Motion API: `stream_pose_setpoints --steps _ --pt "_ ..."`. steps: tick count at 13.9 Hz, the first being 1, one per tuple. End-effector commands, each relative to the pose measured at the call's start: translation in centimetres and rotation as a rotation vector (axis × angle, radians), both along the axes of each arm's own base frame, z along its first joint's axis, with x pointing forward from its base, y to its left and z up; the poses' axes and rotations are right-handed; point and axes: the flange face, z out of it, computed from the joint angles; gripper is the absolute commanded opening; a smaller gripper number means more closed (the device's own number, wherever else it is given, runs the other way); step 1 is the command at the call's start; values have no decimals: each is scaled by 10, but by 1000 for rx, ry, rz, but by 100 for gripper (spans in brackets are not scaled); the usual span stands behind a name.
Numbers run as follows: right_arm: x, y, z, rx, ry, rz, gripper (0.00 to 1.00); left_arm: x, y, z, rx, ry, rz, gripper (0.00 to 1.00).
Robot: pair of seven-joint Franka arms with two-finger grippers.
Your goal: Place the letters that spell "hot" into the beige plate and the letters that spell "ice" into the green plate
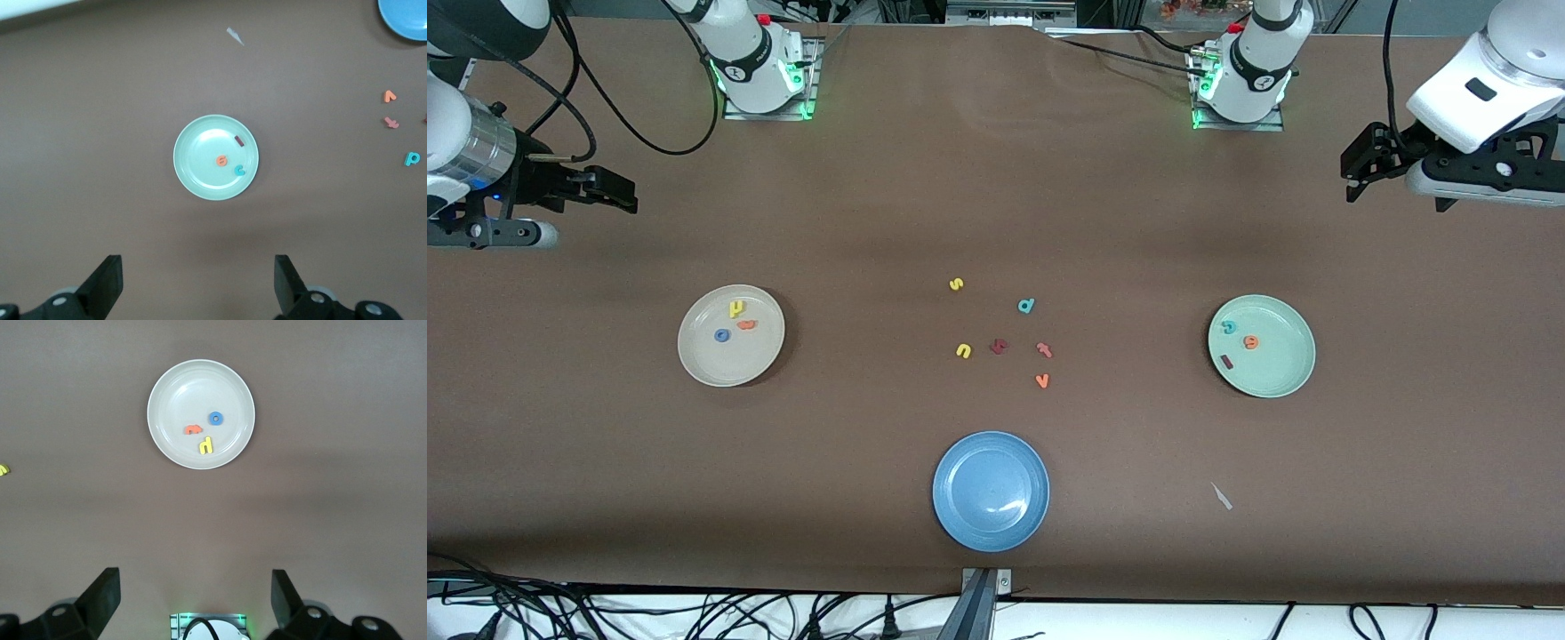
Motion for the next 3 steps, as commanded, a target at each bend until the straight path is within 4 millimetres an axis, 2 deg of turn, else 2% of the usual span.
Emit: stream_pose_setpoints --steps 1,3 --pt "2 0 5 9 7 -16 100 3 32 -2 -107 40 90 100" --pt "2 1 5 9 7 -13 100 4 32 -6 -120 51 101 100"
